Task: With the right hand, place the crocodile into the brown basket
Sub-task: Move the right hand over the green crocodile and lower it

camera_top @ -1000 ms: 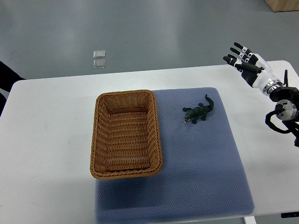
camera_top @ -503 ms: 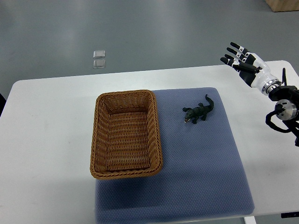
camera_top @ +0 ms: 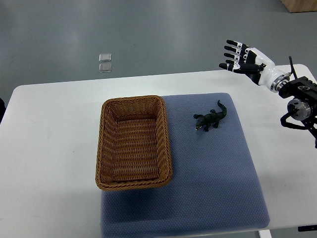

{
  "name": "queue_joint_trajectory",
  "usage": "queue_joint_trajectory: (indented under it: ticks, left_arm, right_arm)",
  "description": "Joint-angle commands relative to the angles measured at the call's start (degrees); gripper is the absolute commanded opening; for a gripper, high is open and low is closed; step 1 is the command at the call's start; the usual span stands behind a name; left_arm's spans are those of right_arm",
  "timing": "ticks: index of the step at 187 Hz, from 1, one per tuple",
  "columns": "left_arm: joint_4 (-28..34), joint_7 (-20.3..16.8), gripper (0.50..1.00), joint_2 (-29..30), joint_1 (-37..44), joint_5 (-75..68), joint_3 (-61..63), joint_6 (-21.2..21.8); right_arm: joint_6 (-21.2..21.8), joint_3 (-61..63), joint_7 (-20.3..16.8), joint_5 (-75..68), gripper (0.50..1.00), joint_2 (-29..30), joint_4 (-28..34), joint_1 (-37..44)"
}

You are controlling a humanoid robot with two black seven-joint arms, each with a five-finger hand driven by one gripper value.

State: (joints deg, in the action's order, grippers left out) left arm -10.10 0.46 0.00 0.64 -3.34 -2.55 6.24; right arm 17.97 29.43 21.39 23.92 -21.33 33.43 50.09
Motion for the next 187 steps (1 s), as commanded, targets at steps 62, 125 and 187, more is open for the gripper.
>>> queue_joint_trajectory:
  ticks: [62,125,187]
  left_arm:
    - [0.0,0.0,1.000,0.0,0.0,0.0,-0.1,0.0]
    - [0.0,0.0,1.000,0.0,0.1,0.0,-0.1,0.0]
    - [-0.1,0.0,1.000,0.0,0.1,0.0,0.0,0.0]
  right_arm:
    - [2.2,-0.2,2.3,23.2,0.924,-3.6,10.1,0.4]
    - [3.7,-0.9,2.6,43.5,0.924,-4.7,14.7,1.8]
    - [3.5,-4.9,2.3,54.3,0.921,-5.3,14.8,4.6]
